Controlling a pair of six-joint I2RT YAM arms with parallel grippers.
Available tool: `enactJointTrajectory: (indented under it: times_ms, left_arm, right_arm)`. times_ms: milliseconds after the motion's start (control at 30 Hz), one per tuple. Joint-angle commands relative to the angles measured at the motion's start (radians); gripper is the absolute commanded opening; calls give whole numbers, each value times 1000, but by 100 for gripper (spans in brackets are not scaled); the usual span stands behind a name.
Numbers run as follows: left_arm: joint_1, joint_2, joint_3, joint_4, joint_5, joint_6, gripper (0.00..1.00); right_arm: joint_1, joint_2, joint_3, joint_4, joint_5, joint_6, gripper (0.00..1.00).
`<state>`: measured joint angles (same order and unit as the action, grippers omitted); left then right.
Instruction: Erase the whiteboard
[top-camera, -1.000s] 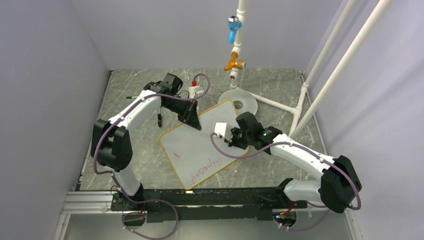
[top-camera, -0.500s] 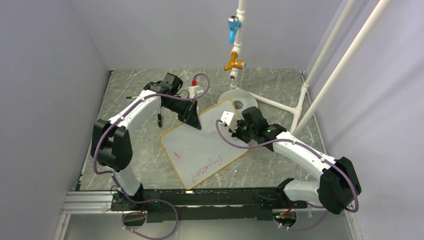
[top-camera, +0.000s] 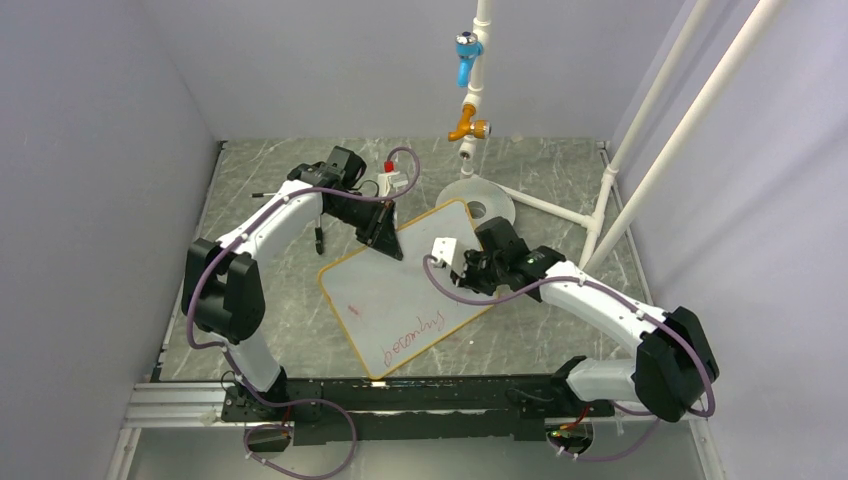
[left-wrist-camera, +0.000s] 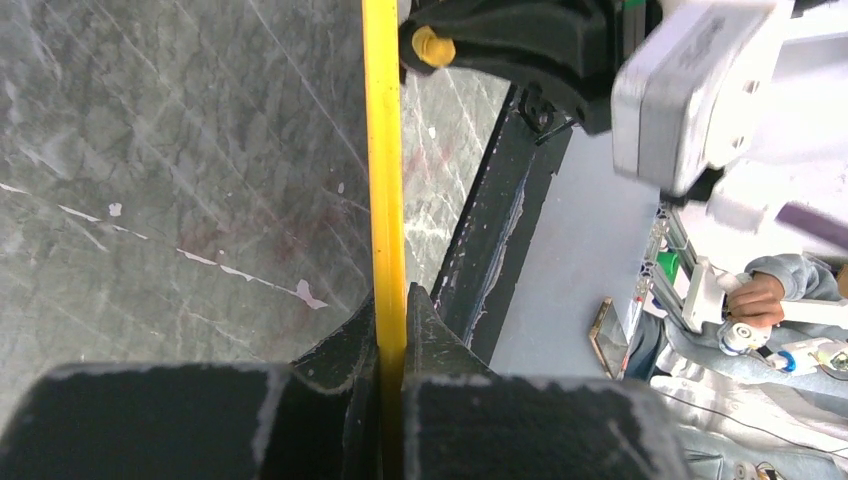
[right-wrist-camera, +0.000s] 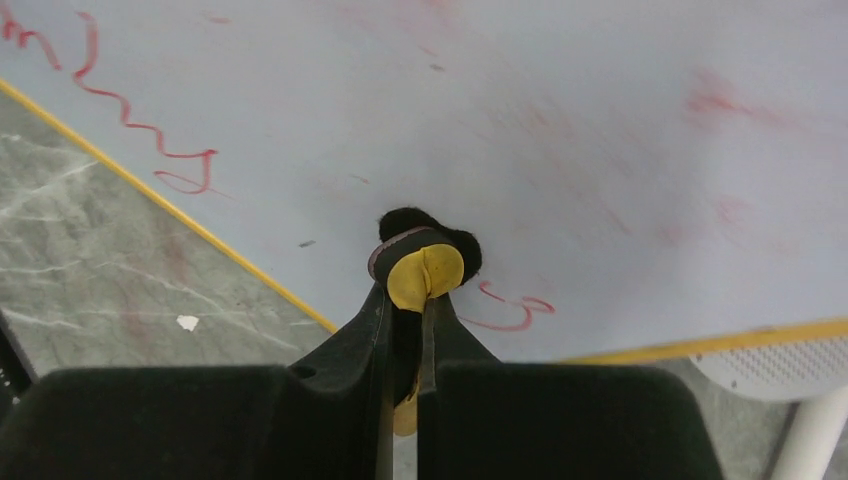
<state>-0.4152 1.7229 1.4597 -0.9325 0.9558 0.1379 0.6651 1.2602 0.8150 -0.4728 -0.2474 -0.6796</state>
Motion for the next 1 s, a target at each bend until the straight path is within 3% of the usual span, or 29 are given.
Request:
enactJointTrajectory:
  times_ms: [0, 133, 367, 467, 967]
  left_arm:
    - [-21, -73, 20, 2, 189, 22, 0]
    - [-22, -71, 19, 3, 191, 22, 0]
    - [-23, -77, 16, 4, 189, 23, 0]
    - [-22, -78, 14, 5, 186, 23, 0]
    - [-23, -83, 11, 7, 187, 21, 0]
  right_arm:
    - [-80, -25, 33, 113, 93, 70, 0]
    - [-109, -33, 13, 113, 143, 48, 0]
    - [-42, -26, 4, -4, -52, -59, 0]
    - [-6, -23, 7, -5, -46, -63, 0]
    - [-55, -64, -4, 31, 7, -56, 0]
